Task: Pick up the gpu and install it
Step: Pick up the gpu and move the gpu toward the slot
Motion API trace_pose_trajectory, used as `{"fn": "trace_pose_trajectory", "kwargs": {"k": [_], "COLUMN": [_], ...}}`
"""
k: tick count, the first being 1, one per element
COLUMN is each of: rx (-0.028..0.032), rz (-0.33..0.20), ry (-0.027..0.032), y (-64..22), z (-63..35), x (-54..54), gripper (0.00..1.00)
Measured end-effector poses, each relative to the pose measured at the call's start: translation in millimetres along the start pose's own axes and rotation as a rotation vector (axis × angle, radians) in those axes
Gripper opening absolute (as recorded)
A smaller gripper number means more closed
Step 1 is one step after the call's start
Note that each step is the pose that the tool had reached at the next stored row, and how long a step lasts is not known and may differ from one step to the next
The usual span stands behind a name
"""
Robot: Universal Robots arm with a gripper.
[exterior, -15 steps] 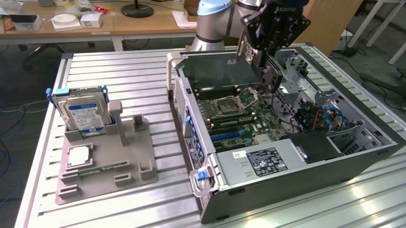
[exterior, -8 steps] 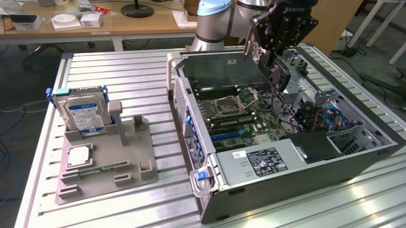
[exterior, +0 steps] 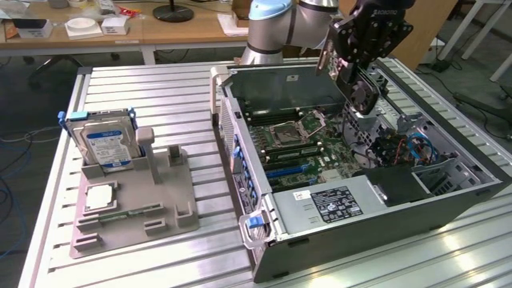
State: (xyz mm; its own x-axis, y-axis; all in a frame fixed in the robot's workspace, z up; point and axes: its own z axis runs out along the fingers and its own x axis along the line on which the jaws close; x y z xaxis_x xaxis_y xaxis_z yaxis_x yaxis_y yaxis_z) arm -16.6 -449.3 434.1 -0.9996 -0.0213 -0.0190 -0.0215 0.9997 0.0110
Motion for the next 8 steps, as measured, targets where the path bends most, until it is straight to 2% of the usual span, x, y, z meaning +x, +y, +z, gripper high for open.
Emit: {"fn": "trace_pose_trajectory", "kwargs": {"k": [8], "rx": [-0.0046], "rz": [0.000], "ry": [0.0000], "y": [0.0], "z": [0.0], "x": [-0.2], "gripper": [0.26]}}
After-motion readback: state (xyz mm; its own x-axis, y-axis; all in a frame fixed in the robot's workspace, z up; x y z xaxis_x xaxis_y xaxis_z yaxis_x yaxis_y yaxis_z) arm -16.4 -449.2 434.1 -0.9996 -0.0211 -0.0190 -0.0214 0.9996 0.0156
